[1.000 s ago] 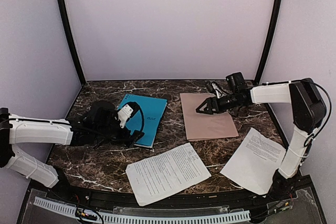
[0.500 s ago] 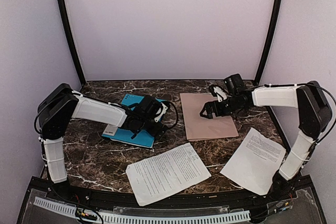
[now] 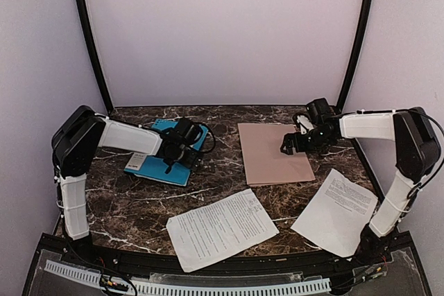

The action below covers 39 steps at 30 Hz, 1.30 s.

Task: Put the files into the folder
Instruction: Move the folder with files to the corner of the board, then pick up the folder from the center of the board.

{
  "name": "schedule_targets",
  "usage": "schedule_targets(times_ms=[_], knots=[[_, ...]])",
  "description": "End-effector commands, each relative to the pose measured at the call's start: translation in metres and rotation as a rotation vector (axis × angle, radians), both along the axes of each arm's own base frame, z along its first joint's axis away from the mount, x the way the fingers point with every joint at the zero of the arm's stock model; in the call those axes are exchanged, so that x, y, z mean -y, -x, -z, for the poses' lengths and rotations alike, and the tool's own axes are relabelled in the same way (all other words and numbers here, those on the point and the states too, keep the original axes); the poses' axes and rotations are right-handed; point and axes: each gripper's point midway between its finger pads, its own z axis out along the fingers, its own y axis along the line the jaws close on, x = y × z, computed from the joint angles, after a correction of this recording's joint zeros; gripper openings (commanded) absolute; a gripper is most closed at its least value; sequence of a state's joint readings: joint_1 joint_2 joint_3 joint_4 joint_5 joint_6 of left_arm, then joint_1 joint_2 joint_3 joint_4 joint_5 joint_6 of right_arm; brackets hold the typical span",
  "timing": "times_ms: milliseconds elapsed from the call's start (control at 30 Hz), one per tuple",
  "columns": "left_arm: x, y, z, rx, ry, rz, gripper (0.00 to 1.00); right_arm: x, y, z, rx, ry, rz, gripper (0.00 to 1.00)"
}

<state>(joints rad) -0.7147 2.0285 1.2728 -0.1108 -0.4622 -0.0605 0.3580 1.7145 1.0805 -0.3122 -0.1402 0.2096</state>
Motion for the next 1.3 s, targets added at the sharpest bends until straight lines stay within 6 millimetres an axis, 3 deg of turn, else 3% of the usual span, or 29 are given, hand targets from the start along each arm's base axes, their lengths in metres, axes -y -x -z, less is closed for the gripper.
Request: schedule_targets(times_ms=[0, 133, 200, 333, 433, 533, 567, 700, 900, 967, 1267], knots=[[-0.075, 0.015, 0.020, -0.112, -0.043, -0.163, 0.98, 0.031, -0.009, 0.007, -0.018, 0.027, 0.092, 0.99], [-0.101, 0.011, 0.014, -0.115, -0.001, -0.221, 0.98, 0.044, -0.017, 0.015, -0.038, 0.031, 0.130, 0.99], [-0.099, 0.009, 0.009, -0.111, 0.031, -0.209, 0.99, 0.047, -0.021, 0.021, -0.047, 0.032, 0.140, 0.99], [-0.049, 0.009, -0.011, -0.127, 0.279, -0.075, 0.99, 0.047, -0.032, 0.034, -0.074, 0.029, 0.141, 0.99], [0.014, 0.017, -0.039, -0.136, 0.537, 0.105, 0.99, 0.043, -0.038, 0.040, -0.091, 0.003, 0.134, 0.98], [0.061, 0.034, -0.059, -0.127, 0.611, 0.267, 0.98, 0.036, -0.037, 0.047, -0.116, -0.031, 0.116, 0.98], [0.082, 0.043, -0.065, -0.114, 0.600, 0.342, 0.98, 0.033, -0.036, 0.049, -0.125, -0.049, 0.108, 0.97], [0.133, 0.065, -0.070, -0.067, 0.490, 0.530, 0.97, 0.019, -0.026, 0.052, -0.159, -0.138, 0.075, 0.93], [0.174, 0.084, -0.058, -0.009, 0.264, 0.725, 0.97, -0.002, -0.005, 0.045, -0.182, -0.302, 0.036, 0.87], [0.182, 0.091, -0.050, -0.001, 0.191, 0.790, 0.96, -0.006, -0.002, 0.043, -0.184, -0.331, 0.030, 0.86], [0.183, 0.092, -0.014, 0.026, -0.122, 0.913, 0.96, -0.023, 0.004, 0.040, -0.207, -0.404, -0.018, 0.84]])
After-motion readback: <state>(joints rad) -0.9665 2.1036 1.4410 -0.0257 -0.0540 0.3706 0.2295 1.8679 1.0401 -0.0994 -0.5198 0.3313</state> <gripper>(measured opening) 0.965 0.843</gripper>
